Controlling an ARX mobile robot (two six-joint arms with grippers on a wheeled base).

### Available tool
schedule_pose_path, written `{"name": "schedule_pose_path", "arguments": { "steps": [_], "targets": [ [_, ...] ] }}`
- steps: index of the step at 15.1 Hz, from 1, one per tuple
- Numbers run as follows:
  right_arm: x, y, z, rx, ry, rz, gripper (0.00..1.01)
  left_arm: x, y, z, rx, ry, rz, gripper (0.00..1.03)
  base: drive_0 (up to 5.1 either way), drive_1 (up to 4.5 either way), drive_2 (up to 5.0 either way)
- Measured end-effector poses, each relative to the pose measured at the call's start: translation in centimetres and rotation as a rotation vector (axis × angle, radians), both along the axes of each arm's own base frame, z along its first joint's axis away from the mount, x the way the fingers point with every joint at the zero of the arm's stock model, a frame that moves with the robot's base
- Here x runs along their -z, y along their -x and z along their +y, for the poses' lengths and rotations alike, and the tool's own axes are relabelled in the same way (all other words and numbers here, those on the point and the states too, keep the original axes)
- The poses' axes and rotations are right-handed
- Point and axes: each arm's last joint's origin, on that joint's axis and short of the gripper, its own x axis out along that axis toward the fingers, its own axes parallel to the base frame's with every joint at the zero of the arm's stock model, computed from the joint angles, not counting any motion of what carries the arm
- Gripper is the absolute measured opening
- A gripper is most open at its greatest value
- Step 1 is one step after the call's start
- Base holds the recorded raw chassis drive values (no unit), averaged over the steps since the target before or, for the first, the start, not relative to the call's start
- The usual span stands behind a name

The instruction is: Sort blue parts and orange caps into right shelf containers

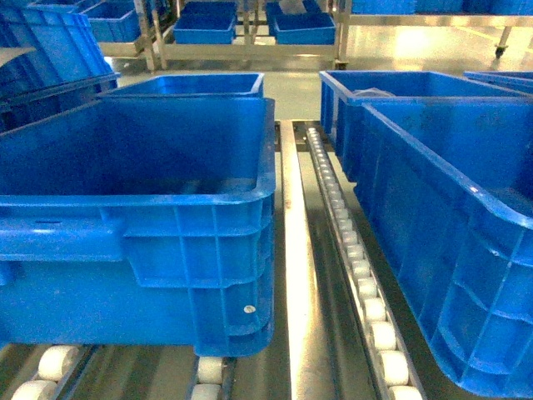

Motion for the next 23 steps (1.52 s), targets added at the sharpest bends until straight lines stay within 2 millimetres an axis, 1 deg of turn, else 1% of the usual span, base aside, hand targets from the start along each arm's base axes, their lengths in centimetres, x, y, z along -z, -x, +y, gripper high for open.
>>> {"name": "schedule_pose_path", "arguments": {
  "steps": [1,3,4,6,7,9,10,11,23],
  "targets": [
    [-0.23,0.63,0.00,-0.001,0.000,-0.041,0.02,0.28,0.58,0.00,0.000,0.000,0.007,0.02,0.0,0.00,0.0],
    [-0.15,0.62,0.00,-0.002,-0.001,-0.032,0.02,0.11,0.66,0.00,0.000,-0.003,-0.013,0.02,0.0,0.00,0.0],
    [-0.17,0.62,0.00,-0.002,-0.001,-0.034,0.11,0.10,0.66,0.00,0.000,-0.002,-0.013,0.03,0.0,0.00,0.0],
    [-0.17,0.62,0.00,-0.002,-0.001,-0.034,0.39,0.10,0.66,0.00,0.000,-0.003,-0.013,0.32,0.0,0.00,0.0],
    [-0.17,0.62,0.00,-0.002,-0.001,-0.034,0.53,0.10,0.66,0.00,0.000,-0.003,-0.013,0.45,0.0,0.00,0.0],
    [-0.17,0.62,0.00,-0.002,-0.001,-0.034,0.85,0.10,0.66,0.00,0.000,-0.003,-0.013,0.75,0.0,0.00,0.0],
    [-0.17,0.62,0.00,-0.002,-0.001,-0.034,0.98,0.10,0.66,0.00,0.000,-0.004,-0.013,1.00,0.0,0.00,0.0],
    [-0.17,0.62,0.00,-0.002,-0.001,-0.034,0.98,0.10,0.66,0.00,0.000,-0.004,-0.013,0.98,0.0,0.00,0.0],
    [-0.17,0.62,0.00,-0.002,-0.001,-0.034,0.98,0.10,0.66,0.00,0.000,-0.004,-0.013,0.98,0.0,0.00,0.0]
  ]
}}
